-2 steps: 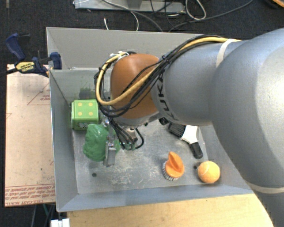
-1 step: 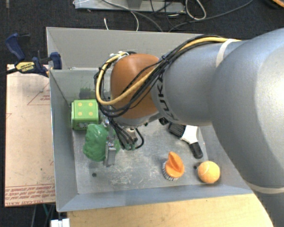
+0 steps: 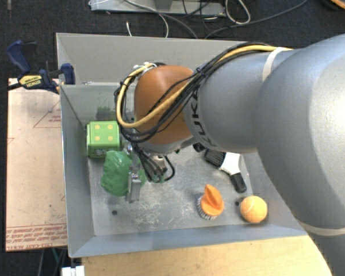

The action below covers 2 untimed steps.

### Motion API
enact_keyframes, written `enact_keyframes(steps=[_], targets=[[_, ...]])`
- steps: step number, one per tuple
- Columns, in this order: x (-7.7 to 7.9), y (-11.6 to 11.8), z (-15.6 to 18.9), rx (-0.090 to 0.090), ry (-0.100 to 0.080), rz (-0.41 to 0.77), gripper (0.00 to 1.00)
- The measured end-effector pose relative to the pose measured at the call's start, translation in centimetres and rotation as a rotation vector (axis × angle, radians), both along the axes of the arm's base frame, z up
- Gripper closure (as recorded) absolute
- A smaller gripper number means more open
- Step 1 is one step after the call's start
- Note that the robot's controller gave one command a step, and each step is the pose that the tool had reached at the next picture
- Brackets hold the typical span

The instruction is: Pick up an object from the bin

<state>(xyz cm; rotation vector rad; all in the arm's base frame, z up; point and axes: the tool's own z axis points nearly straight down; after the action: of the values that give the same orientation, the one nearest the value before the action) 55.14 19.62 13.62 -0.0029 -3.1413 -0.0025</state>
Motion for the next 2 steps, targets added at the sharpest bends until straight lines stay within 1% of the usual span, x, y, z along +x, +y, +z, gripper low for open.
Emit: enact_keyframes(steps=[2], targets=[[0.0,0.0,0.0,0.0,0.0,0.0,1.0]])
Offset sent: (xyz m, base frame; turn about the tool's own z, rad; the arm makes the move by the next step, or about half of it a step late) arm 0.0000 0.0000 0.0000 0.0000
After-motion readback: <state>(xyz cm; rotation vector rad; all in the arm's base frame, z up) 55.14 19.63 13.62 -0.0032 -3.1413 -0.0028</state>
